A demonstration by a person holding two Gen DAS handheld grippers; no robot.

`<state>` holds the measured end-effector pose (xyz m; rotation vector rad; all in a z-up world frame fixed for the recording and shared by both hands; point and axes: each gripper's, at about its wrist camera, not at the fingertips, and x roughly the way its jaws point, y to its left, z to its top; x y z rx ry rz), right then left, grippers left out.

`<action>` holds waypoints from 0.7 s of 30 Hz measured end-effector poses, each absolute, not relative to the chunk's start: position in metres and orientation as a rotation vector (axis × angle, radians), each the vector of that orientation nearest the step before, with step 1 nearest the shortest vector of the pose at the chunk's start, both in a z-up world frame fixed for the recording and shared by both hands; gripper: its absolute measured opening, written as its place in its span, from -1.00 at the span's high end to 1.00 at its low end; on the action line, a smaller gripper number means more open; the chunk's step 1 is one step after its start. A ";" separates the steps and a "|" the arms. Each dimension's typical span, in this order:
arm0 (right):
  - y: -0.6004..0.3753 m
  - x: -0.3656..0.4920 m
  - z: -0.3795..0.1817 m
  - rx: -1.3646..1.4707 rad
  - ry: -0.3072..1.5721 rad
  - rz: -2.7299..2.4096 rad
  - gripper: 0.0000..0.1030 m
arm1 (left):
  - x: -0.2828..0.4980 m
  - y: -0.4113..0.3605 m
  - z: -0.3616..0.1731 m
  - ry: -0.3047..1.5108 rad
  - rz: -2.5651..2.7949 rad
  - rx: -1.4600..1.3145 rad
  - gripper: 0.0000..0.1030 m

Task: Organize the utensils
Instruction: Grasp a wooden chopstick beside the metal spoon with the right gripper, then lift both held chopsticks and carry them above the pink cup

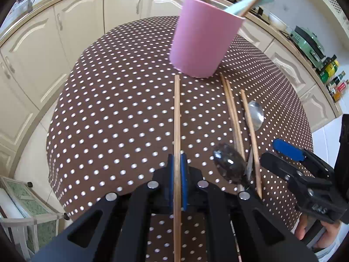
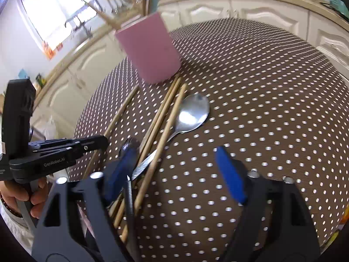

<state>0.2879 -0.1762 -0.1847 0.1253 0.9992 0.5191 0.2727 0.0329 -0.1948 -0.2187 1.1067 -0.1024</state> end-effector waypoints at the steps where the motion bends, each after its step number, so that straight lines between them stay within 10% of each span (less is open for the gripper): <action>1: -0.173 0.290 -0.185 0.119 1.015 0.522 -0.23 | 0.270 0.035 -0.196 1.108 -0.103 -0.227 0.89; 5: -0.161 0.300 -0.184 0.075 1.061 0.510 0.23 | 0.262 0.050 -0.199 1.105 -0.109 -0.245 0.88; 21: -0.127 0.305 -0.183 -0.142 1.169 0.482 0.62 | 0.274 0.060 -0.198 1.136 -0.120 -0.285 0.87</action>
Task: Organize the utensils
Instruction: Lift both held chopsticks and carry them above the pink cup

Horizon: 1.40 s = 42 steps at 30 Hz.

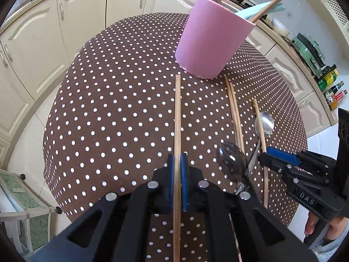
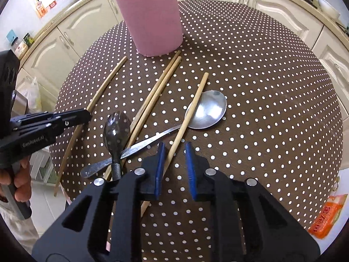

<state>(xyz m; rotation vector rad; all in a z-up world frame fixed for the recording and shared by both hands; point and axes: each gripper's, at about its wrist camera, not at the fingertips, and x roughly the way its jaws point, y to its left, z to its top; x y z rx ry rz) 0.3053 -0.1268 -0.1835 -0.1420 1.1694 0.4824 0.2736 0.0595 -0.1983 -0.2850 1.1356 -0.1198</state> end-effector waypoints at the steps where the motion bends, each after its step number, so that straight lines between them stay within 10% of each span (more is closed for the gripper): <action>1: -0.124 0.307 -0.183 -0.158 1.178 0.482 0.62 | 0.277 0.059 -0.198 1.146 -0.117 -0.284 0.86; 11: -0.097 0.318 -0.186 -0.225 1.180 0.471 0.89 | 0.297 0.053 -0.200 1.173 -0.123 -0.237 0.87; 42: -0.141 0.303 -0.073 0.035 0.718 0.574 0.89 | 0.230 0.025 -0.098 0.621 -0.196 -0.154 0.88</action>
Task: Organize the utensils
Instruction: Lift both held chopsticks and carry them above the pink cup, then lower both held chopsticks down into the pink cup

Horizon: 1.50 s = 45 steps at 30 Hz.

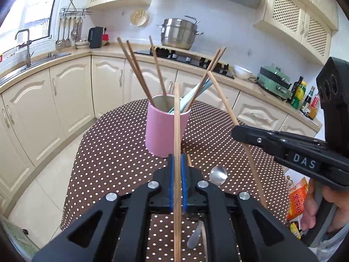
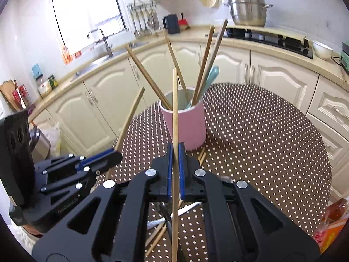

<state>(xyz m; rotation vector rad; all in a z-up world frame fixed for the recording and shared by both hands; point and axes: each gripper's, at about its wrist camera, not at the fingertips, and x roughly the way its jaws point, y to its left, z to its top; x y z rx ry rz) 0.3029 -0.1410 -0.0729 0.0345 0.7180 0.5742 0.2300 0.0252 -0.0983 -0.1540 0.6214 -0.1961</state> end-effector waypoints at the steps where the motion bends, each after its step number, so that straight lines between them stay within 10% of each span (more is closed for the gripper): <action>1: -0.143 0.301 -0.071 0.040 0.707 0.576 0.89 | 0.229 0.024 -0.096 0.612 -0.199 -0.156 0.88; 45: -0.142 0.305 -0.066 0.164 0.606 0.665 0.89 | 0.247 0.035 -0.084 0.529 -0.214 -0.214 0.88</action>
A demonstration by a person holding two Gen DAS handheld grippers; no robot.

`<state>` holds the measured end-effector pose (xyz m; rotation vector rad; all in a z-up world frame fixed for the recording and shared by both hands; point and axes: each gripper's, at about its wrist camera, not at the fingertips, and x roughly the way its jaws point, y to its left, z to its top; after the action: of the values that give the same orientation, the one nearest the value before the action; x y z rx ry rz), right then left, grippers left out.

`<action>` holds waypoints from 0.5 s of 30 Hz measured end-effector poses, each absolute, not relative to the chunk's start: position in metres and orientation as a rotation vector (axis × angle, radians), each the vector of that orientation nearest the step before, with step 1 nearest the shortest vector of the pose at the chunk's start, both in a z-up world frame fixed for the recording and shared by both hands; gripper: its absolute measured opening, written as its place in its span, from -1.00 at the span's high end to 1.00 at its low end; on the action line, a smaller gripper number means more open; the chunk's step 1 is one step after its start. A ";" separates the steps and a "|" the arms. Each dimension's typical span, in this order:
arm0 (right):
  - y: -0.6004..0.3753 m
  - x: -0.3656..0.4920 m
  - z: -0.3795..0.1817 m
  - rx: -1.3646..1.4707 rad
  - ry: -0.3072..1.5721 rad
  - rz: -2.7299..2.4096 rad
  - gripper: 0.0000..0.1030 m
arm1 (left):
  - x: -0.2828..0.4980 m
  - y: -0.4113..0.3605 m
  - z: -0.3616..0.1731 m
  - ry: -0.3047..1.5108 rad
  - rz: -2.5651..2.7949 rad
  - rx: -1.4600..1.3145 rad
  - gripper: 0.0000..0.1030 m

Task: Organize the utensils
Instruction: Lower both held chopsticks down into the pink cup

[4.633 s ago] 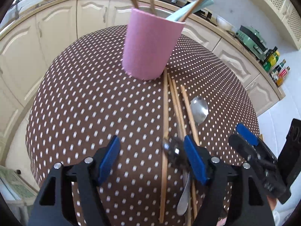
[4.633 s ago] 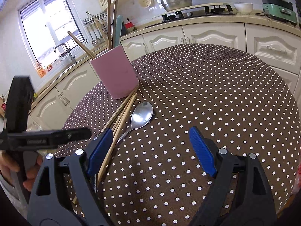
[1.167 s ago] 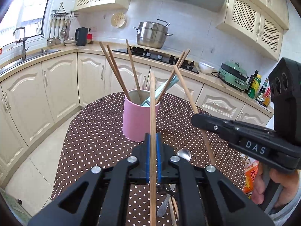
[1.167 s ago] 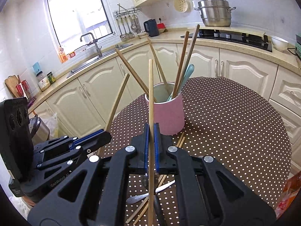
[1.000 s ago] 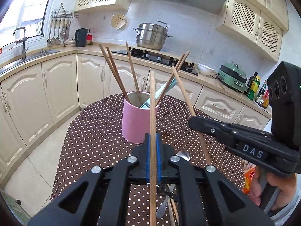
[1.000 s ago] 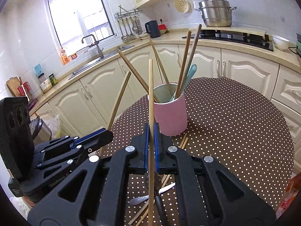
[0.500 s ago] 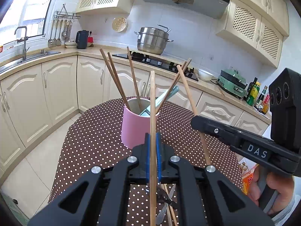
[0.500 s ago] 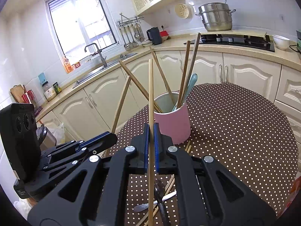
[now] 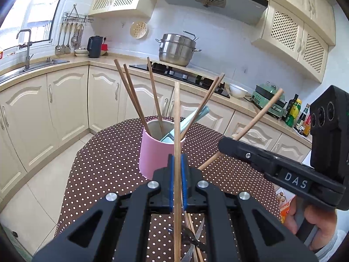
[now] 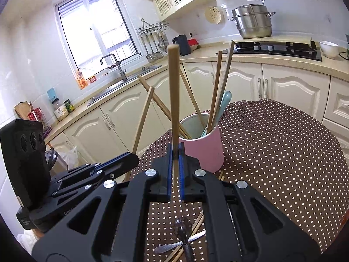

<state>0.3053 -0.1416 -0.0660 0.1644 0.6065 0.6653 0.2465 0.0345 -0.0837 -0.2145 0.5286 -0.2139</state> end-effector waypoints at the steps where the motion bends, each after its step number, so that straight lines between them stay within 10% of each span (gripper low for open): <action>1: -0.141 0.306 -0.067 0.162 0.607 0.665 0.89 | 0.248 0.035 -0.084 0.530 -0.214 -0.216 0.88; 15: -0.143 0.309 -0.056 0.162 0.574 0.684 0.89 | 0.256 0.040 -0.075 0.484 -0.220 -0.239 0.88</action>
<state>0.3094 -0.1432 -0.0560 0.1624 0.5742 0.6845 0.2555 0.0396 -0.0750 -0.2391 0.4840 -0.2200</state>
